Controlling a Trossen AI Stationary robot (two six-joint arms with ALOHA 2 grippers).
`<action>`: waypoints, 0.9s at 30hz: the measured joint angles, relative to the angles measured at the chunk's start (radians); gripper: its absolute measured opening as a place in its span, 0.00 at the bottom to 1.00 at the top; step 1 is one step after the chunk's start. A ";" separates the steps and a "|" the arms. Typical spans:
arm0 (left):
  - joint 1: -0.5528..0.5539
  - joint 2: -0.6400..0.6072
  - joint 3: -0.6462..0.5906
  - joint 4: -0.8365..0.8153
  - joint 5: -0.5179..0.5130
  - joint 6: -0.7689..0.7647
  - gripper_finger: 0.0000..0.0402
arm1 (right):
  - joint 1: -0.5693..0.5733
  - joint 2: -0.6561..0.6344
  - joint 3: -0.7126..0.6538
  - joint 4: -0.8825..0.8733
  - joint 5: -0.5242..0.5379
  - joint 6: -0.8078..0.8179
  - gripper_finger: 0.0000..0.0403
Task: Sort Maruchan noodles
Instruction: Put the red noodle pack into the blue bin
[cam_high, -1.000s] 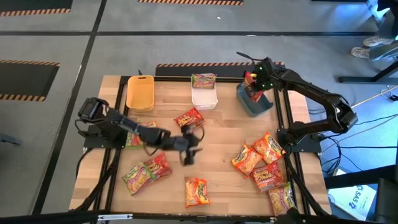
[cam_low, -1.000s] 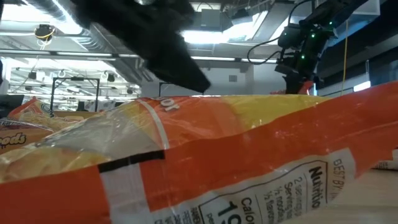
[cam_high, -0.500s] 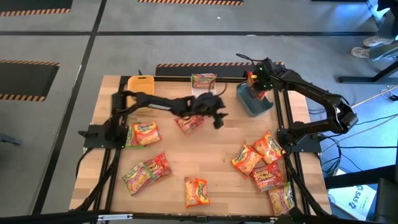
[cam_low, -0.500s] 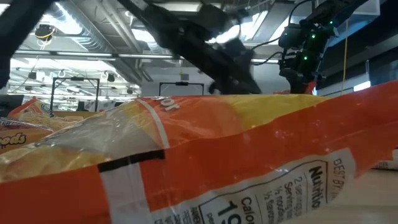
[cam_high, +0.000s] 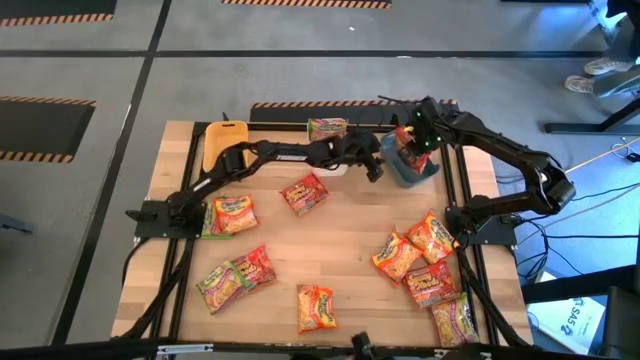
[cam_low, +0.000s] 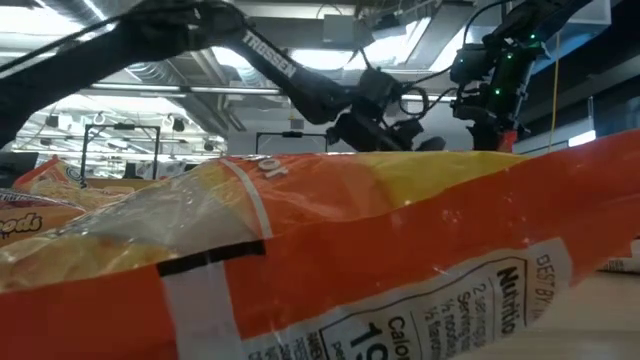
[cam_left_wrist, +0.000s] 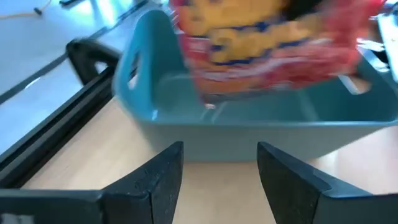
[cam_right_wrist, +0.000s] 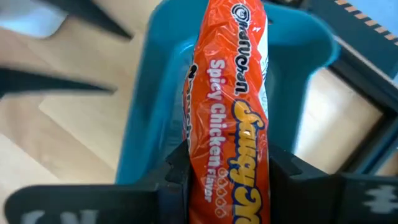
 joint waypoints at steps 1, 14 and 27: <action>0.006 0.005 0.004 0.001 -0.002 0.000 0.49 | 0.006 0.000 -0.007 0.000 -0.001 0.001 0.25; 0.036 0.011 0.010 0.014 -0.042 0.101 0.49 | 0.030 0.000 -0.091 0.020 -0.123 0.050 0.25; 0.038 0.011 0.010 0.070 -0.047 0.105 0.49 | 0.117 0.000 -0.092 0.116 -0.184 0.084 0.25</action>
